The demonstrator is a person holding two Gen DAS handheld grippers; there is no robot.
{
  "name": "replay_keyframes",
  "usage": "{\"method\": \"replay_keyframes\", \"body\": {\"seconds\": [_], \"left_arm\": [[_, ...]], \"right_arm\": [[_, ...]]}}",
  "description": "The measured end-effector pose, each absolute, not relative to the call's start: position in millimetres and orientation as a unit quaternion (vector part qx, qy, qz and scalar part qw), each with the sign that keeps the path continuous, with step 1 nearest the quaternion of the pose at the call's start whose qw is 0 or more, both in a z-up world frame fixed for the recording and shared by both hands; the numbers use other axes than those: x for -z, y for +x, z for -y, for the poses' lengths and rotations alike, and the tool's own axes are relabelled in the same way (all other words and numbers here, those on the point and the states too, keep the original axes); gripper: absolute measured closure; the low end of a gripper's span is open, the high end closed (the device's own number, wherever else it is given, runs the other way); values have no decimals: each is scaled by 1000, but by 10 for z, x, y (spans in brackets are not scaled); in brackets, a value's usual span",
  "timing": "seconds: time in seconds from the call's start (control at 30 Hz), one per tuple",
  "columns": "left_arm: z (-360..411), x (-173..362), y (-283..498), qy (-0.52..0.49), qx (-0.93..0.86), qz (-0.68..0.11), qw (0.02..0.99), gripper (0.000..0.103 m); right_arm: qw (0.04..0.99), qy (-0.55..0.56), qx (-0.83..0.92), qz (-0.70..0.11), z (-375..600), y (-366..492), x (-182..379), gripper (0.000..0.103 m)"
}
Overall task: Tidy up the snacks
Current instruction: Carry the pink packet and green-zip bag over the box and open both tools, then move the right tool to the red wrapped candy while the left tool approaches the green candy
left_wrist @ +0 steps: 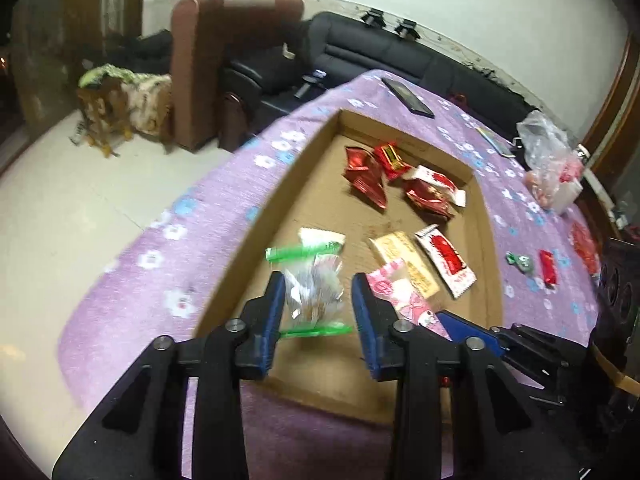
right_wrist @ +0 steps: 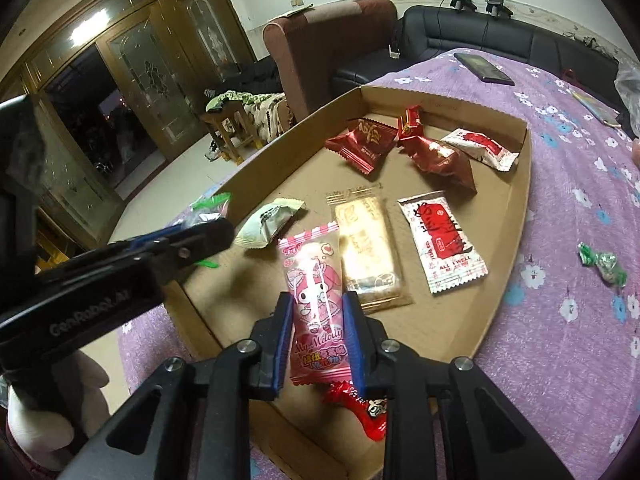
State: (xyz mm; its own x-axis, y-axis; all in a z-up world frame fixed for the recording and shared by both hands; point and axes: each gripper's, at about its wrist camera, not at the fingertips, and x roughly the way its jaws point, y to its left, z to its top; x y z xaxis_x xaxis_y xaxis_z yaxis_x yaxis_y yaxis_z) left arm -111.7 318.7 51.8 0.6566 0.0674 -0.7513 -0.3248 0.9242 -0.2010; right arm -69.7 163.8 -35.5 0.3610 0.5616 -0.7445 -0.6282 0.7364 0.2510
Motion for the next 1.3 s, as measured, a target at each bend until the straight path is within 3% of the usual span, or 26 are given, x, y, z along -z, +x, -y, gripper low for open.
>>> {"method": "replay_keyframes", "body": {"seconds": [0.13, 0.57, 1.0, 1.3], "left_arm": [[-3170, -604, -1184, -154, -130, -391, 898, 51], [-2743, -906, -1324, -85, -138, -365, 917, 51], [-2208, -986, -1283, -33, -113, -372, 921, 51], [-2398, -1039, -1275, -145, -55, -363, 919, 51]], "right_arm": [[829, -30, -362, -426, -1606, -749, 310, 64], [862, 8, -339, -376, -1098, -976, -50, 56], [880, 70, -278, -379, -178, -872, -39, 54], [905, 113, -172, -372, 925, -654, -29, 53]]}}
